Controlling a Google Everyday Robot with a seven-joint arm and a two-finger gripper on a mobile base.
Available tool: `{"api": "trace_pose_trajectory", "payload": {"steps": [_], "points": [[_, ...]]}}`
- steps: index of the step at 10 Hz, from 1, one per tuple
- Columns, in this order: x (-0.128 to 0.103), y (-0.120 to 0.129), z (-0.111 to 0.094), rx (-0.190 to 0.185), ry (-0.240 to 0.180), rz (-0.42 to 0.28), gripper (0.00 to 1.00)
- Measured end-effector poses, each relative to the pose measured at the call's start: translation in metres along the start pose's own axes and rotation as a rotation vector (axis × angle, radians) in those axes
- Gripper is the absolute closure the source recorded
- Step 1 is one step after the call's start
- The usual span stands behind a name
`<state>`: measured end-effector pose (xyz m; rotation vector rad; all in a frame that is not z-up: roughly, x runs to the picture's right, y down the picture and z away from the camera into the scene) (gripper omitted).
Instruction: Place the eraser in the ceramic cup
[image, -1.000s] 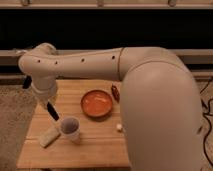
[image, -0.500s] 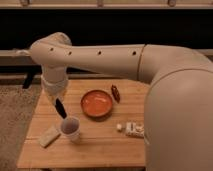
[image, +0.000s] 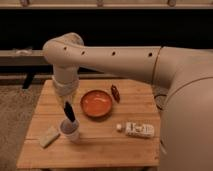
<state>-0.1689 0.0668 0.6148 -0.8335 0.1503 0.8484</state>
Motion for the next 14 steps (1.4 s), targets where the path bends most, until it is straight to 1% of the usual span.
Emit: {"api": "trace_pose_trajectory", "payload": {"steps": [1, 2, 4, 5, 6, 7, 10, 12, 13, 14], "points": [[0.006, -0.001, 0.005, -0.008, 0.016, 0.005, 0.77], [0.01, -0.002, 0.009, -0.014, 0.026, 0.01, 0.69], [0.021, -0.003, 0.023, -0.029, 0.063, 0.023, 0.48], [0.023, -0.002, 0.027, -0.034, 0.075, 0.025, 0.39], [0.027, 0.0, 0.033, -0.039, 0.089, 0.027, 0.27], [0.028, 0.0, 0.039, -0.044, 0.094, 0.028, 0.21], [0.029, 0.003, 0.048, -0.055, 0.091, 0.028, 0.2], [0.027, 0.01, 0.054, -0.06, 0.084, 0.015, 0.2], [0.024, 0.014, 0.055, -0.07, 0.067, 0.004, 0.2], [0.023, 0.019, 0.055, -0.083, 0.038, -0.015, 0.2]]}}
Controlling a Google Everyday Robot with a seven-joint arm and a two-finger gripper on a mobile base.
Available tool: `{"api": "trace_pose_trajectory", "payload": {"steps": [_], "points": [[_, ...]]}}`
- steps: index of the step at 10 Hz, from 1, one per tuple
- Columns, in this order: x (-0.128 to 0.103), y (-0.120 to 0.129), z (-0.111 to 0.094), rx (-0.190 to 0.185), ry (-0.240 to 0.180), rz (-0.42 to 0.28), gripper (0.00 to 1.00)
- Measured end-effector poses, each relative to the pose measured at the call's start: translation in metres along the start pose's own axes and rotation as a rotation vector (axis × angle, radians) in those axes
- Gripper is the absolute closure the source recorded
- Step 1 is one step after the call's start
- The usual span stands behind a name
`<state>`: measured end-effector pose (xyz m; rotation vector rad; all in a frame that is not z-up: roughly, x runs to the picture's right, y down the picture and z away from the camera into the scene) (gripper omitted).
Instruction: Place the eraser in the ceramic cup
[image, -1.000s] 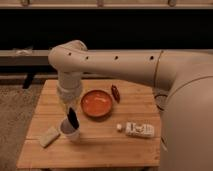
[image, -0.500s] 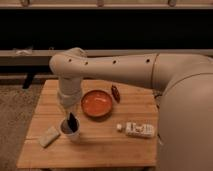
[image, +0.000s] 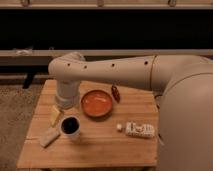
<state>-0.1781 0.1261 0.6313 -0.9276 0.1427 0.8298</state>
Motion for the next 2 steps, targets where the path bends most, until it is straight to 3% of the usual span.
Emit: {"api": "trace_pose_trajectory", "payload": {"steps": [2], "points": [[-0.0014, 0.0034, 0.0009, -0.003, -0.005, -0.01, 0.2]]}}
